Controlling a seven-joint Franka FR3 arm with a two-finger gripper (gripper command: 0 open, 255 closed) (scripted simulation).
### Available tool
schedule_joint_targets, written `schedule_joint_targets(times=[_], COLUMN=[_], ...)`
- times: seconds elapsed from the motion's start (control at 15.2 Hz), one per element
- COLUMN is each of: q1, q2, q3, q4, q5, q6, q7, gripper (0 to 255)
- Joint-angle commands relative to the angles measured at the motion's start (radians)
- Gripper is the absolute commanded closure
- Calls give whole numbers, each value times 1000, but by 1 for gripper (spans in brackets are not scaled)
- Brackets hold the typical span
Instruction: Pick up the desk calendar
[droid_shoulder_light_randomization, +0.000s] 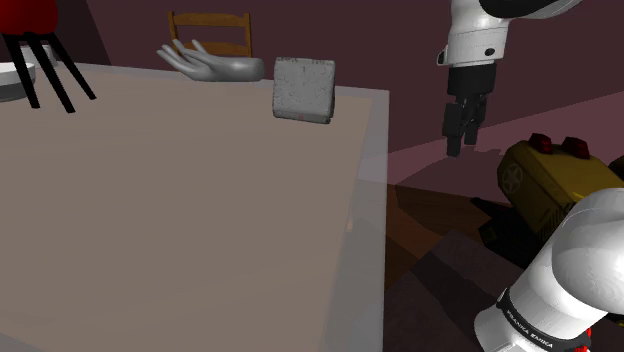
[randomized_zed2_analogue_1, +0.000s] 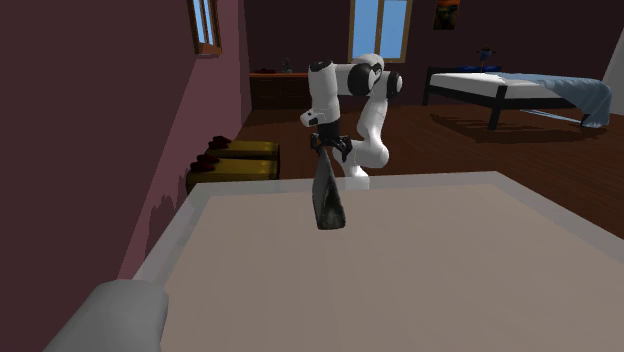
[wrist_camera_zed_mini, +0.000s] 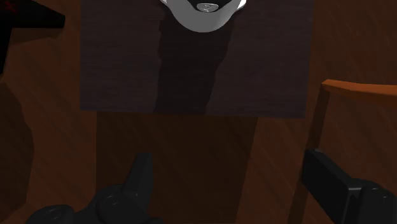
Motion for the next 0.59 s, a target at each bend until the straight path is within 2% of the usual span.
schedule_joint_targets(times=[0.0, 0.53], q1=[0, 65], q2=[0, 242], q3=[0, -9], q4=[0, 240], q5=[0, 31], q6=[0, 92], q7=[0, -108], gripper=[0, 0])
